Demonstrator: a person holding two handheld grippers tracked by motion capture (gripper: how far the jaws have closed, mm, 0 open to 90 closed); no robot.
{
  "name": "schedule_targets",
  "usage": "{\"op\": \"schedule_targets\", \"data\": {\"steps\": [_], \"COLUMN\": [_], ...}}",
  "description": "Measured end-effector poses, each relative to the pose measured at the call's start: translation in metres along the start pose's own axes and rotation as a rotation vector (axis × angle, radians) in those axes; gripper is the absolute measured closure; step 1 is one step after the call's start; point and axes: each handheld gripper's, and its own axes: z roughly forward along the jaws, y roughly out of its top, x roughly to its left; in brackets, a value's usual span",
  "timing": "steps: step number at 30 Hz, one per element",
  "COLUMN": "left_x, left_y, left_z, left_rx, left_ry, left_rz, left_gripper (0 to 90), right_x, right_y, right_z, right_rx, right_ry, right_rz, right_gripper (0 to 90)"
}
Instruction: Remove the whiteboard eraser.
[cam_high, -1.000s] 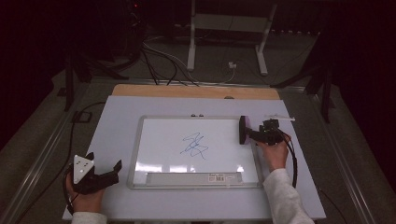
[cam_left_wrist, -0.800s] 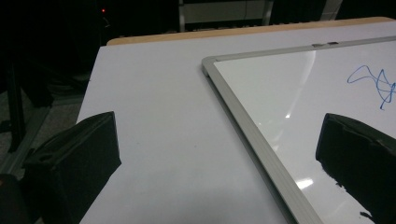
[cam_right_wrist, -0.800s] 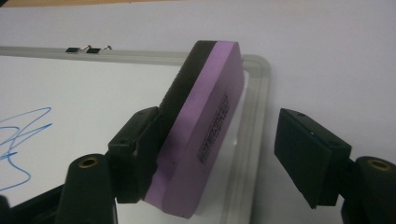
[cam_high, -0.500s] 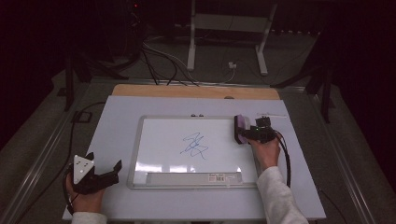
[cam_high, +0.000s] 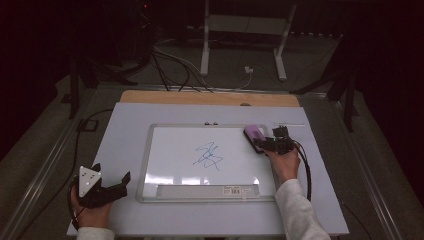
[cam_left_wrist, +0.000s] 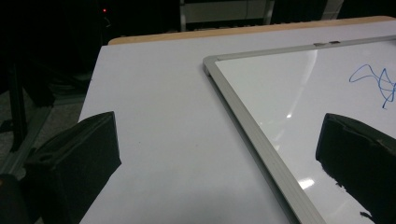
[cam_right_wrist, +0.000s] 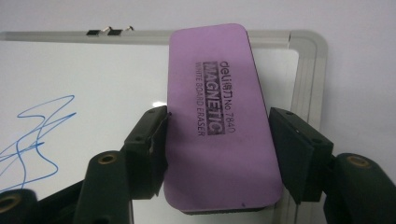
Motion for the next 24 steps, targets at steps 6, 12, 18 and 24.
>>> {"op": "schedule_targets", "data": {"steps": [6,12,18,24], "left_x": [0.0,0.0,0.0,0.0], "left_y": [0.0,0.0,0.0,0.0], "left_z": [0.0,0.0,0.0,0.0], "left_rx": [0.002,0.002,0.002,0.004], "left_ry": [0.0,0.001,0.0,0.0], "left_rz": [0.002,0.002,0.002,0.005], "left_gripper": [0.6,0.6,0.6,0.6], "right_x": [0.002,0.008,0.015,0.023], "right_y": [0.001,0.001,0.001,0.001], "right_z": [-0.005,-0.007,-0.01,-0.014], "right_rx": [-0.014,-0.025,-0.045,-0.056], "right_ry": [-0.002,0.01,0.023,0.032], "right_rz": [-0.026,-0.048,-0.071,-0.098], "right_gripper": [41.0,41.0,41.1,41.1]}}
